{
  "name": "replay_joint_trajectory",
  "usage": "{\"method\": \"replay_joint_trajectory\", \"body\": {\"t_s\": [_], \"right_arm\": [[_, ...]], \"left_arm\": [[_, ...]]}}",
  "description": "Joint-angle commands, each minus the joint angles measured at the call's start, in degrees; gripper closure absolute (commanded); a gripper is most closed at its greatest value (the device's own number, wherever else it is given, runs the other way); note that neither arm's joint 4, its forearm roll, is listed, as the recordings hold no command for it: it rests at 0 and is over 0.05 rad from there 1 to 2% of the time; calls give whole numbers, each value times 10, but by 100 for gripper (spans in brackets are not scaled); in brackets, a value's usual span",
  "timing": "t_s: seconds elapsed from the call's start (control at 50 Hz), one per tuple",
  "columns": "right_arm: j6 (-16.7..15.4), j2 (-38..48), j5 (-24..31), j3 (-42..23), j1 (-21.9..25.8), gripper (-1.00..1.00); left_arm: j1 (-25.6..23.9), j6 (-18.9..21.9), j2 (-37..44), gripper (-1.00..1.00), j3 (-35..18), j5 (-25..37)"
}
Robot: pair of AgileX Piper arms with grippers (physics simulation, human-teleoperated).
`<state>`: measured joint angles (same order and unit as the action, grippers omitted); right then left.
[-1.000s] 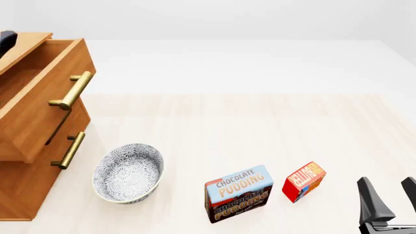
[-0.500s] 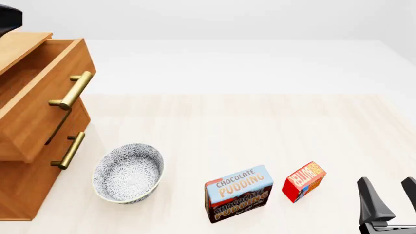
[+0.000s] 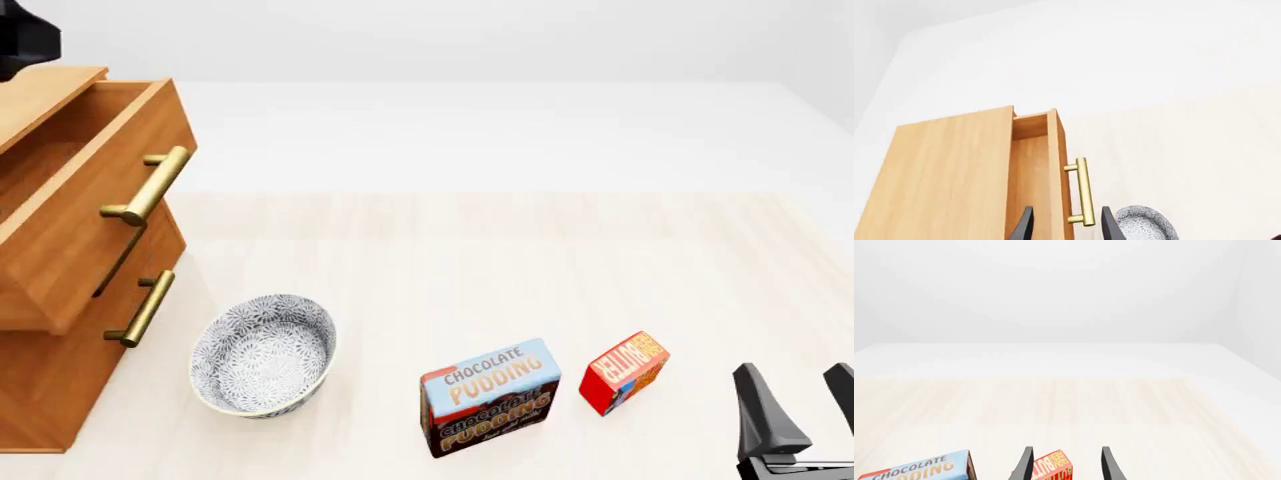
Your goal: Put the butter at the back in the top drawer of the cabinet and close it.
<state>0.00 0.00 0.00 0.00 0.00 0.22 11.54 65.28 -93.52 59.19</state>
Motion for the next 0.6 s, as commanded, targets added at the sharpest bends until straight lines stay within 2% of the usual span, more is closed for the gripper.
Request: {"method": "replay_joint_trajectory", "body": {"t_s": [0.02,0.06,0.34,0.6], "right_arm": [[0,0,0,0,0,-100],[0,0,0,0,0,-100],[0,0,0,0,0,-100],[0,0,0,0,0,-100]], "left_arm": [[4,-16,25,-100,-14,21],[-5,-30,36,-100,-15,28],[18,-27,44,-100,-11,29],[13,-33,52,-100,-4,21]]}}
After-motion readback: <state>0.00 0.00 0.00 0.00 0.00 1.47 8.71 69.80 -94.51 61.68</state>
